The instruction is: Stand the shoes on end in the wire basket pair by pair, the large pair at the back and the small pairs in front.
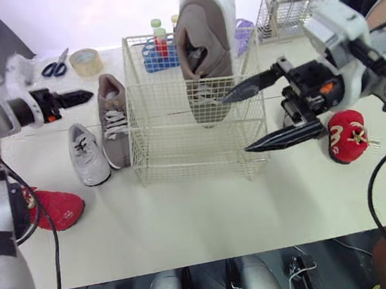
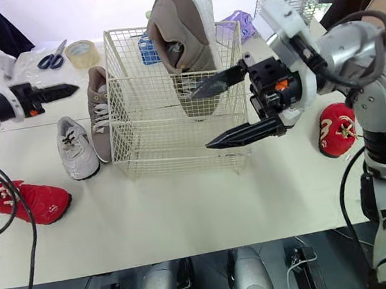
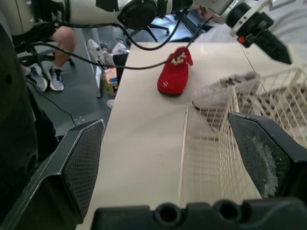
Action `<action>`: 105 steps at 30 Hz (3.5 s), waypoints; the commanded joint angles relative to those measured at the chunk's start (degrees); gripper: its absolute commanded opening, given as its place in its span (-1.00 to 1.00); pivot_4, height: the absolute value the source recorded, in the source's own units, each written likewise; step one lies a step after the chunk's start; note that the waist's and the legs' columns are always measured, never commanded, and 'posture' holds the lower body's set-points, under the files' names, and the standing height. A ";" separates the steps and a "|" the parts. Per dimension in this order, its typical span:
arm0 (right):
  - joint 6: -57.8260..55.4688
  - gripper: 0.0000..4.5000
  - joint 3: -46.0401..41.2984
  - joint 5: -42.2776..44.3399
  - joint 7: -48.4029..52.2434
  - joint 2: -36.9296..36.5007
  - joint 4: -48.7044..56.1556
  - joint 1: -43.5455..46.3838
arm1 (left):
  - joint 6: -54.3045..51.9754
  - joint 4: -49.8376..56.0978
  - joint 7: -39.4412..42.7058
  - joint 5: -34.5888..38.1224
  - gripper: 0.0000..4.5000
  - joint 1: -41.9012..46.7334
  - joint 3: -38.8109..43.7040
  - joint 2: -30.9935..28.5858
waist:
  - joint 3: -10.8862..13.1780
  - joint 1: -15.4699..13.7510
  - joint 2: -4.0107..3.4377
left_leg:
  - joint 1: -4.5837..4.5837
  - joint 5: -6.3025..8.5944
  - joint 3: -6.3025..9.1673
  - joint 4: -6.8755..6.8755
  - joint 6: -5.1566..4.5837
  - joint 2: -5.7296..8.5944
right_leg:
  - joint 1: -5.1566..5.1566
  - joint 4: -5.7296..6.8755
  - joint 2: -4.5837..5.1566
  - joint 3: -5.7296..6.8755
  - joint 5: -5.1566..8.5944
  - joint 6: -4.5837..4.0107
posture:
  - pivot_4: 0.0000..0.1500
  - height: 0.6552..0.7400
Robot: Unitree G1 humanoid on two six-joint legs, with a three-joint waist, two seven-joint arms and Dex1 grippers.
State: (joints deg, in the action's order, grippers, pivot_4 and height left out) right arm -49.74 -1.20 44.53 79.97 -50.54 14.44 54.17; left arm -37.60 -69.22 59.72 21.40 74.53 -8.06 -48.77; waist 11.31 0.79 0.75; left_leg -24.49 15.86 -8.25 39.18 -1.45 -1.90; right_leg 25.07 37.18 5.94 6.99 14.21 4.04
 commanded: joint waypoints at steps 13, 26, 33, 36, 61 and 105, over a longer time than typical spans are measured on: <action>-4.24 1.00 -8.00 7.04 -8.34 -6.00 7.37 -3.01 | 10.31 -7.59 -6.13 -14.14 -0.27 1.20 6.04 8.50 | 0.03 -0.16 0.18 | 0.00 -0.01 0.17 0.12 0.00 -0.22 | 0.06 0.17 0.05 -0.08 -0.03 -0.04 | 1.00 1.00; -0.18 1.00 -6.29 6.18 -8.86 -4.64 3.54 -0.76 | 12.29 -5.85 -11.97 -9.64 -0.93 6.65 20.62 5.00 | 0.10 0.03 0.32 | -0.03 -0.01 0.17 0.12 -0.01 -0.23 | 0.10 0.18 0.05 -0.08 -0.04 -0.03 | 1.00 1.00; 2.61 1.00 -5.27 4.15 -8.12 -4.67 1.28 0.24 | 22.65 -0.93 -13.25 -7.11 -0.93 11.16 26.73 0.91 | 0.09 -0.05 0.37 | -0.12 0.00 0.14 0.11 -0.02 -0.22 | 0.16 0.12 0.06 -0.07 -0.04 -0.02 | 1.00 1.00; 2.72 1.00 -7.72 3.24 -9.74 -6.63 -0.87 1.37 | 25.38 6.48 -12.25 -5.81 -0.93 13.84 27.42 0.06 | 0.09 -0.22 0.37 | -0.11 0.00 0.14 0.11 -0.02 -0.21 | 0.15 0.14 0.06 -0.07 -0.05 -0.01 | 1.00 1.00; -5.50 1.00 -20.21 8.23 -22.98 -14.16 4.26 -8.50 | 33.85 54.20 -24.84 -5.11 -0.93 -8.49 18.74 22.70 | 0.06 -1.35 0.38 | -0.11 0.05 0.19 0.84 -0.11 -0.38 | -0.01 0.54 0.00 -0.16 -0.21 0.04 | 1.00 1.00; -2.01 1.00 -16.44 10.36 -27.79 -7.52 2.81 -8.49 | 47.74 48.88 -32.76 -12.18 -0.93 -10.99 14.58 29.25 | -0.01 -1.49 0.39 | 0.05 0.14 0.30 0.86 -0.29 -0.38 | -0.39 0.19 -0.02 -0.03 -0.31 0.08 | 1.00 1.00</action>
State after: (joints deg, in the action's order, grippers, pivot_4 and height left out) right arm -52.91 -16.65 54.38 52.13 -57.77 16.78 44.06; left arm 9.40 -22.58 27.10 9.29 63.75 6.77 -19.27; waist 11.30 -0.70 1.14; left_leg -24.43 16.00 -7.95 40.04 -1.73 -2.28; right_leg 24.68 37.37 5.93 6.95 13.90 4.13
